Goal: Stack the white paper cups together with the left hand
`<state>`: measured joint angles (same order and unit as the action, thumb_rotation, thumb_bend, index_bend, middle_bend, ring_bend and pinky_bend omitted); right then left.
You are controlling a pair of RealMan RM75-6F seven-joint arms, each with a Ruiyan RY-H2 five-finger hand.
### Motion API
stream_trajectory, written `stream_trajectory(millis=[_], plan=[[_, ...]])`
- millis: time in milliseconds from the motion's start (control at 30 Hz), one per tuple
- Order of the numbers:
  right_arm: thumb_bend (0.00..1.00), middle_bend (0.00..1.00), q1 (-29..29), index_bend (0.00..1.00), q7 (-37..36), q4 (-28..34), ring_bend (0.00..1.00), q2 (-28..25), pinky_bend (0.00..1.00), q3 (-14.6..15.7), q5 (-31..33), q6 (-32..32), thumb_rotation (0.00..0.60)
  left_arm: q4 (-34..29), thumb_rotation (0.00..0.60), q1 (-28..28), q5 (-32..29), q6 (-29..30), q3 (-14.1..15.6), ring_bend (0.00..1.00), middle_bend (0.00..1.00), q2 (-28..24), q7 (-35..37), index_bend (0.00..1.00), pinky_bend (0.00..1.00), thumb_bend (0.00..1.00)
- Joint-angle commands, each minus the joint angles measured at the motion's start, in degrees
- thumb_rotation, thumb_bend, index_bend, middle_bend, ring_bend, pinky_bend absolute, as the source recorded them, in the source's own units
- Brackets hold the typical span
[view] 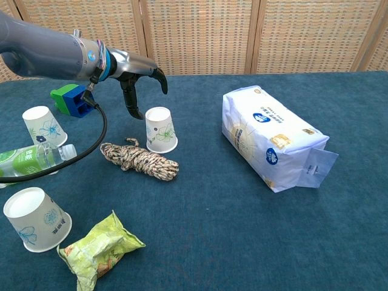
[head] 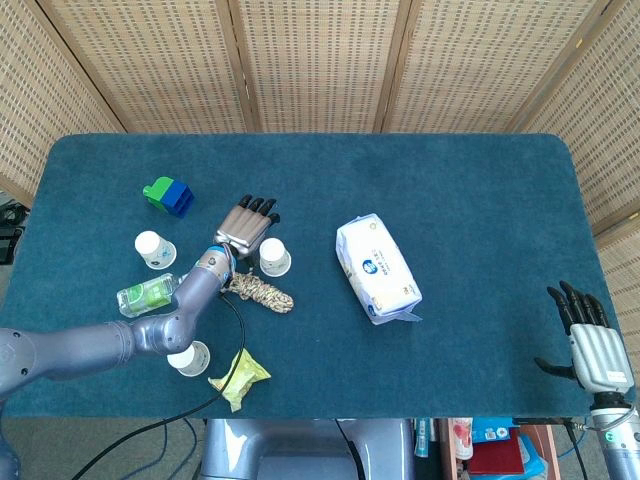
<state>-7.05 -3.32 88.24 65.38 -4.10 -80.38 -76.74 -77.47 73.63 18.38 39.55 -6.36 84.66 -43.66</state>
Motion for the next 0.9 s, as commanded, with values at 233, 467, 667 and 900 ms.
stream_trajectory(millis=[233,467,667,900], plan=[[0.00,0.00,-0.1,0.00,-0.8,-0.6,0.00,0.1,0.00,-0.2,0.4,0.4,0.600,3.6,0.600,1.9,-1.5,-0.9,2.0,0.00,0.00,2.8,0.4,0.20,0.00,0.26],[0.00,0.00,-0.2,0.00,-1.3,-0.6,0.00,0.1,0.00,-0.1,0.2,0.5,0.600,5.7,0.600,2.6,-1.2,-1.1,2.6,0.00,0.00,4.6,1.1,0.32,0.00,0.26],[0.00,0.00,-0.3,0.00,-1.5,-0.5,0.00,0.0,0.00,0.0,0.2,0.8,0.600,6.2,0.600,2.5,0.6,0.3,2.7,0.00,0.00,5.7,2.1,0.45,0.00,0.26],[0.00,0.00,-0.3,0.00,-1.2,-0.3,0.00,-0.1,0.00,0.1,0.0,0.8,0.600,2.3,0.600,1.0,3.9,1.7,2.2,0.00,0.00,3.1,4.6,0.46,0.00,0.26]])
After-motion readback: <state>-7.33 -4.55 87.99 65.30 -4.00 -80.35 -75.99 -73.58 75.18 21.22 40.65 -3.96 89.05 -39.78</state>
